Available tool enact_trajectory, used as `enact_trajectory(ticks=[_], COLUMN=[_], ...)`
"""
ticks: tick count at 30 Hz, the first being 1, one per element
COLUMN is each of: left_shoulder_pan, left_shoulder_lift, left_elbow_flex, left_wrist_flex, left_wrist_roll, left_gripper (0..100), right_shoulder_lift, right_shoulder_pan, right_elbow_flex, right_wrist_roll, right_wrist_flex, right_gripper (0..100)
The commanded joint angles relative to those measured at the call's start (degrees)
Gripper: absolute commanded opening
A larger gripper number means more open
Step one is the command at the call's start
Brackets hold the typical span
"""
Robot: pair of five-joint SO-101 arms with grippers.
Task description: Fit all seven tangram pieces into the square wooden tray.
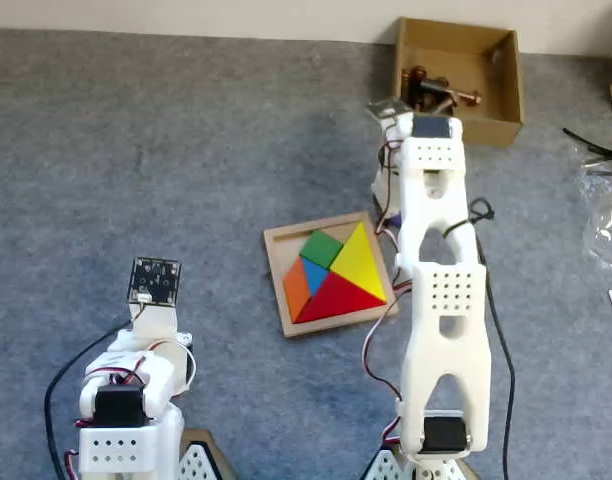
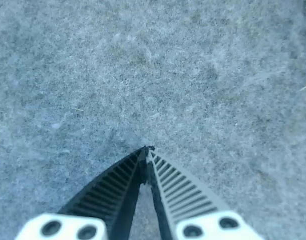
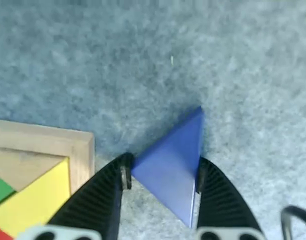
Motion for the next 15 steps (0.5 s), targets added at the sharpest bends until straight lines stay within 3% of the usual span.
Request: enact_trajectory(ticks=[1,6,15], left_shoulder_pan=[-0.75,-0.75,-0.75], left_shoulder_lift=[-0.75,-0.75,-0.75], left_elbow_flex=[1.27,1.27,1.27], left_wrist_flex=[0.26,0.26,0.26], left_wrist_roll=[0.26,0.26,0.26], left_gripper=[1,1,1], right_shoulder_lift=[-4.62,-7.52,-16.75], right_shoulder_pan=[-2.24,-2.33,-7.34], right_elbow_flex=[-8.84,-15.16,-6.11], right_wrist_roll=[0.97,4.31,7.82], right_wrist_flex=[4.00,5.14,5.14], right_gripper=[9.1,9.1,9.1])
